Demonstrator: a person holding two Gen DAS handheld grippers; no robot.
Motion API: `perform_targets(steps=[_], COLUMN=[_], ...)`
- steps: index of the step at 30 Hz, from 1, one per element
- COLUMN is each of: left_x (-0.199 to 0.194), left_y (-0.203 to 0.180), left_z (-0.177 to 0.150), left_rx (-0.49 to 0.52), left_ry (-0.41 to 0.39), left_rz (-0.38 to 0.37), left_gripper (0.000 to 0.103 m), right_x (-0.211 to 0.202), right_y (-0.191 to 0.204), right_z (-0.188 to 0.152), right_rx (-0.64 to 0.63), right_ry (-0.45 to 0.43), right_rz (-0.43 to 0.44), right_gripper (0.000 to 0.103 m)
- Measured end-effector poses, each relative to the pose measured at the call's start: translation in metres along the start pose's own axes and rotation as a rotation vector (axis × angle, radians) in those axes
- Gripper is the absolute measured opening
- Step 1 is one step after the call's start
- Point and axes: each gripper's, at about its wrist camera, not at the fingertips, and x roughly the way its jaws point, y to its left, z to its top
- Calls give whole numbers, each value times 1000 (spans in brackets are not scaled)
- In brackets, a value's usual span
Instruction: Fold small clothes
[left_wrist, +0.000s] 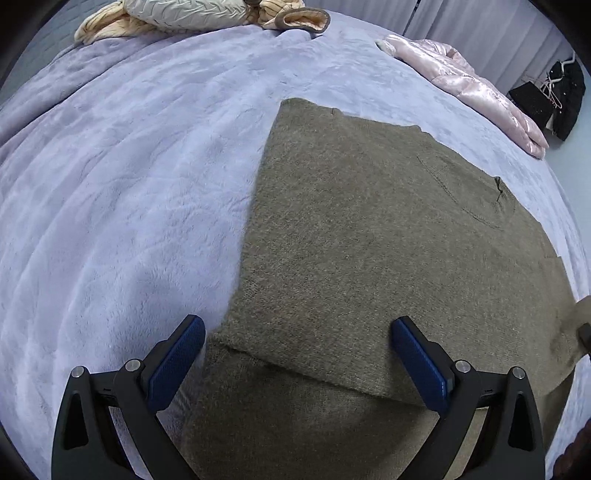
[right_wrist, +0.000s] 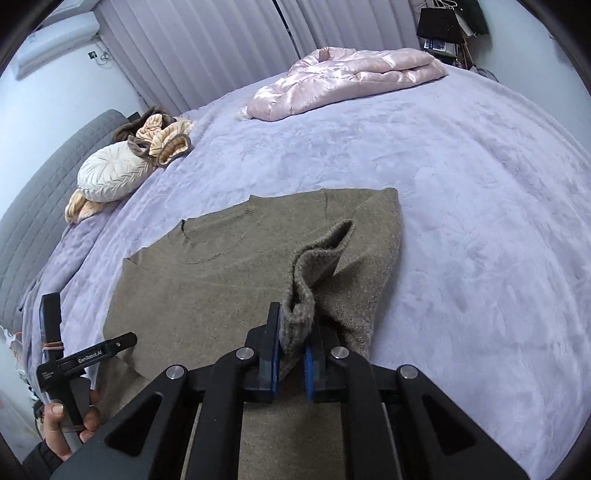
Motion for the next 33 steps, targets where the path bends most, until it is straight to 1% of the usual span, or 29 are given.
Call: perform_targets(steps=[2, 4, 5, 6, 7, 8, 10, 11, 13, 15, 16, 19, 20, 22, 23, 24, 25, 27, 29, 31, 32, 33], left_x=[-1, -1, -1, -2, -6, -12, -28, -37, -49, -53, -52, -40, -30, -13, -2, 8, 12, 13, 8, -2, -11, -20], left_y=[-2, -4, -5, -5, -4, -3, 0, 2, 0, -13, -23, -58, -67, -72, -70, -66, -61, -49, -47, -50, -51, -52], left_z=[-2, -2, -1, 0, 1, 2, 4, 5, 9, 13, 15, 14, 15, 12, 13, 12, 11, 8, 7, 4, -1, -7], left_rx=[19, 31, 32, 34, 35, 34, 33, 33, 38, 62, 84, 173, 191, 196, 196, 201, 209, 206, 228, 256, 268, 279], left_ry=[-7, -6, -3, -1, -5, -14, -44, -61, -83, -78, -72, -65, -43, -1, 16, 18, 9, -4, -9, -18, -37, -53], left_rz=[15, 24, 25, 29, 40, 45, 15, -5, -35, -81, -96, -98, -94, -74, -41, -3, 2, -55, -57, -13, 7, -1], left_gripper=[102, 102, 102, 102, 102, 102, 102, 102, 102, 102, 102, 102, 102, 102, 102, 102, 102, 102, 102, 102, 102, 102], right_x=[8, 18, 21, 19, 15, 9, -8, -19, -38, -47, -45, -15, -2, 27, 39, 49, 53, 57, 58, 50, 41, 34], right_y=[-16, -35, -44, -50, -54, -56, -55, -54, -48, -33, -21, 21, 30, 42, 43, 43, 42, 38, 36, 42, 46, 51], right_z=[-5, -14, -19, -23, -27, -30, -35, -36, -34, -26, -22, -15, -16, -19, -21, -23, -24, -25, -24, -23, -25, -29], right_rx=[32, 101, 138, 167, 181, 188, 179, 173, 162, 124, 83, -58, -93, -138, -153, -173, -189, -200, -207, -213, -217, -221], right_ry=[29, 79, 99, 103, 99, 91, 57, 28, -43, -90, -89, -25, 5, 78, 108, 115, 101, 84, 96, 110, 103, 90], right_rz=[-35, -17, 9, 23, 43, 52, 3, -33, -75, -88, -83, -46, -49, -83, -110, -143, -154, -151, -150, -170, -164, -142], right_gripper=[11, 11, 14, 24, 31, 33, 38, 44, 56, 63, 66, 68, 68, 68, 68, 68, 68, 70, 71, 71, 72, 72])
